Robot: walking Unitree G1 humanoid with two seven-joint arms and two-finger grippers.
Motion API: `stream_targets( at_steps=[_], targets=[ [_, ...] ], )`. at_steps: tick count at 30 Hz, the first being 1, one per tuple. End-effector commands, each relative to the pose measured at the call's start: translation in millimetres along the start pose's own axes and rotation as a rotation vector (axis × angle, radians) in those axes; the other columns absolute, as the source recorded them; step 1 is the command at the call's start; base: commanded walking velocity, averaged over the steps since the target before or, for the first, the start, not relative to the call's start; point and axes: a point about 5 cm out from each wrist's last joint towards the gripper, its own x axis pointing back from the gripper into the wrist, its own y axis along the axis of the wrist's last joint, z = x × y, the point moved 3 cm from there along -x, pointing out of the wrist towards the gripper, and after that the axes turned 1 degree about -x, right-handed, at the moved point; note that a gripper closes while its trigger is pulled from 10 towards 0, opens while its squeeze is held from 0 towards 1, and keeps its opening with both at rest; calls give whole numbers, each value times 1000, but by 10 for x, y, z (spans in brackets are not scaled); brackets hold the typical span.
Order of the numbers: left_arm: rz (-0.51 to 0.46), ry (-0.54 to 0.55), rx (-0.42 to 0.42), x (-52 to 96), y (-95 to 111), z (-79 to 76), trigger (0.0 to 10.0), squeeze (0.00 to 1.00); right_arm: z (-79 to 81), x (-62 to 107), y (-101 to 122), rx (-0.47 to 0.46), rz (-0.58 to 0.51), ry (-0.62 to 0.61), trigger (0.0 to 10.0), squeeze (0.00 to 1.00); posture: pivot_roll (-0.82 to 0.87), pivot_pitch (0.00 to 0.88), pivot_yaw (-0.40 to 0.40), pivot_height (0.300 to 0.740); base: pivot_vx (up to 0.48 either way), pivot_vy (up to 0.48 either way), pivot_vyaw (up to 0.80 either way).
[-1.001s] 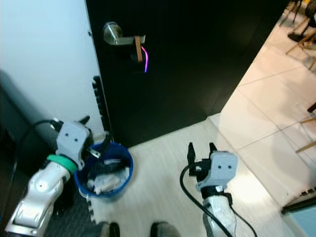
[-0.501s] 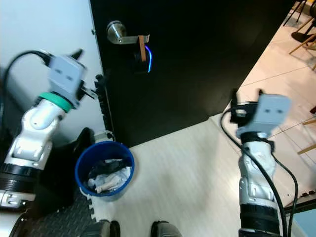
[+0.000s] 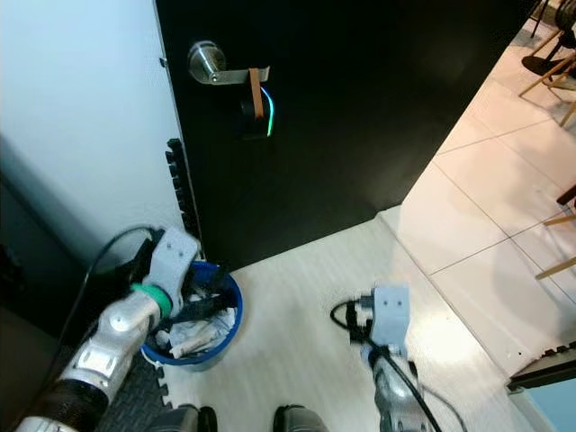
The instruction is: Clean up the room
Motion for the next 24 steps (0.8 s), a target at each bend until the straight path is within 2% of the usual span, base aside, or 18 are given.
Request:
stream_targets(
  at_steps=[1, 4, 7, 10, 15, 24],
  targets=[
    [-2, 8, -5, -1, 2, 9, 10000, 0, -20, -11, 38, -33, -15, -14, 10000, 0, 37, 34, 4, 740, 0, 0, 0],
    [0, 13, -1, 0, 2, 16, 10000, 0, 2, -23, 77, -40, -30, -6, 10000, 0, 37, 34, 4, 740, 0, 0, 0],
    [5, 75, 6, -32, -4, 82, 10000, 0, 140, -98, 261, -64, -115, 22, 10000, 0, 26, 27, 1, 740, 0, 0, 0],
    [2, 94, 6, -54, 9, 105, 10000, 0, 195, -126, 291, -75, -126, 37, 10000, 0, 30, 26, -3, 740, 0, 0, 0],
    [-13, 113, 4, -79, 43, 128, 10000, 0, 222, -157, 273, -78, -123, 42, 10000, 0, 37, 23, -5, 740, 0, 0, -800],
    [-4, 146, 23, -90, 44, 184, 10000, 0, 168, -166, 265, -91, -118, 21, 10000, 0, 35, 18, -2, 740, 0, 0, -800]
  ],
)
